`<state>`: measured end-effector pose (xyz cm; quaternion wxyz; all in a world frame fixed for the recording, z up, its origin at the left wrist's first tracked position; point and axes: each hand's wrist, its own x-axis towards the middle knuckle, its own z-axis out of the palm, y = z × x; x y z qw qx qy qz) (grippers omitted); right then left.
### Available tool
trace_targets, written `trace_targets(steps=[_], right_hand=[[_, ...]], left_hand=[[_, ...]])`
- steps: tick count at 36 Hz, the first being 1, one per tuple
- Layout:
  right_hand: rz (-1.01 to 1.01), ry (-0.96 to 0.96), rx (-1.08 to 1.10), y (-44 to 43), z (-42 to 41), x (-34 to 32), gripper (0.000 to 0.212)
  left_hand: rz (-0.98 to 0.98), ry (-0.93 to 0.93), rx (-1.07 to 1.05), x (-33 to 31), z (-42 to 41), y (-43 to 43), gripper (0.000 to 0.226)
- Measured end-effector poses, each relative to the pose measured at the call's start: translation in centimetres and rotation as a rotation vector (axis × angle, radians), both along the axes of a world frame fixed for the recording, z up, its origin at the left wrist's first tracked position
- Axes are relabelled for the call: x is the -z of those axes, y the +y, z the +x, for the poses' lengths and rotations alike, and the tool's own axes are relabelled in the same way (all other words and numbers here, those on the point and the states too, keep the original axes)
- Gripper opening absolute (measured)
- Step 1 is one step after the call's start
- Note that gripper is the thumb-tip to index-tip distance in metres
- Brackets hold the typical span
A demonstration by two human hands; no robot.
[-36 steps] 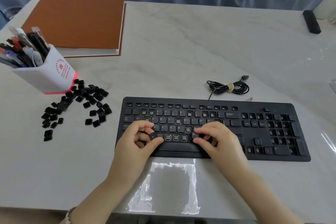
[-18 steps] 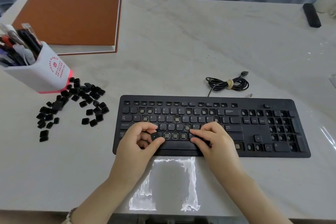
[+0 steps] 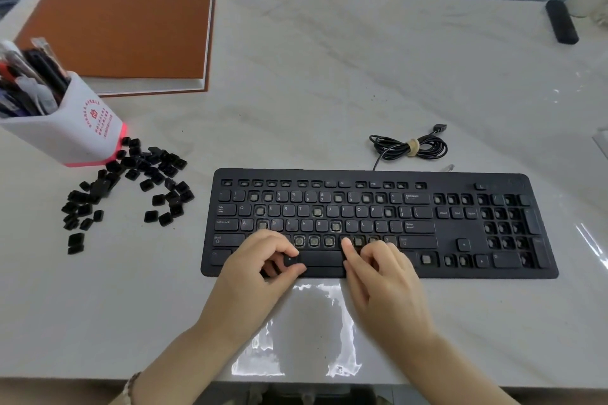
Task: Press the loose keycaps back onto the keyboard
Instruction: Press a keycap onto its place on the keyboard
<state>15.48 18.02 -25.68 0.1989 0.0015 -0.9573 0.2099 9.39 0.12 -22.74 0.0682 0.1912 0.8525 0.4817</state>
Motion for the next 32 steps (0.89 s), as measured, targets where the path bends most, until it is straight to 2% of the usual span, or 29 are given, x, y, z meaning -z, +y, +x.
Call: trace_targets(steps=[3, 8, 17, 25, 28, 32], right_hand=[[0.017, -0.007, -0.001, 0.0, -0.3, -0.4, 0.029], [0.031, 0.008, 0.018, 0.1, -0.7, -0.9, 0.029], [0.045, 0.018, 0.041, 0.1, -0.7, -0.8, 0.027], [0.067, 0.020, 0.065, 0.1, -0.5, -0.5, 0.027], [-0.009, -0.055, 0.068, 0.3, -0.5, -0.8, 0.030], [-0.388, -0.195, 0.082, 0.1, -0.3, -2.1, 0.017]], left_hand=[[-0.012, 0.032, 0.075, 0.4, 0.0, -0.1, 0.009], [0.008, 0.033, 0.140, 1.0, -0.1, -0.1, 0.009], [0.087, 0.020, 0.046, 1.0, -0.4, 0.5, 0.014], [0.077, 0.040, 0.008, 0.7, -0.3, 0.6, 0.014], [0.107, 0.014, -0.027, 0.5, -0.4, 0.8, 0.014], [0.122, -0.019, -0.049, -0.1, -0.4, 1.3, 0.031]])
